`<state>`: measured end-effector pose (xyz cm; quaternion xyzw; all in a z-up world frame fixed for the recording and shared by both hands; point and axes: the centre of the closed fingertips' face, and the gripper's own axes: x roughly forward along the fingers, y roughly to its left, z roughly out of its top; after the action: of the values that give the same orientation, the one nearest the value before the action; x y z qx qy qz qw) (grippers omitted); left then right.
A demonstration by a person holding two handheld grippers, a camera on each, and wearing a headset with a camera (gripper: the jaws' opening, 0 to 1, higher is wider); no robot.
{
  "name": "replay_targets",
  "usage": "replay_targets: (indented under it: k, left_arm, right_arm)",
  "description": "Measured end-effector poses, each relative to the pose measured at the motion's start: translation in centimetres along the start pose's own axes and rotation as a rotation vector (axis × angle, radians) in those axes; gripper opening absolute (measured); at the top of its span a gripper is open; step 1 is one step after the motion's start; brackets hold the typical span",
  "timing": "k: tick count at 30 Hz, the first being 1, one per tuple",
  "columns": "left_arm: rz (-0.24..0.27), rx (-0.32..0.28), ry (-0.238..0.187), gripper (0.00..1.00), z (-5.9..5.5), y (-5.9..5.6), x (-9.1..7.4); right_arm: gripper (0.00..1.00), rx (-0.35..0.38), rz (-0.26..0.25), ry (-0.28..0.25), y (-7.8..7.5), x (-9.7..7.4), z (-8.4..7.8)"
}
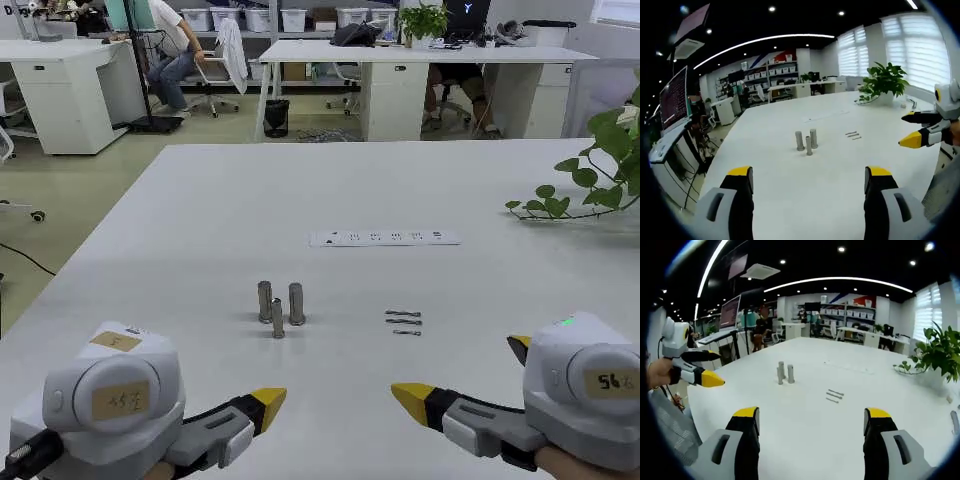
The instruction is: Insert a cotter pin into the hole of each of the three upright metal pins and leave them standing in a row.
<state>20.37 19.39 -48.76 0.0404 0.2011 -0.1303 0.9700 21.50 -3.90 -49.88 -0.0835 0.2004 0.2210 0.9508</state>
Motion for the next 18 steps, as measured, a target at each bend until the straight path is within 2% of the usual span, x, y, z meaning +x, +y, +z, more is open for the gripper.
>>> replay_targets:
  k: [18]
  left_arm:
    - [-0.012, 0.025, 0.004, 0.86, -0.31, -0.37, -0.49]
  right_arm:
    - [0.84, -0.004, -0.006, -0.001, 0.45, -0.41, -0.08]
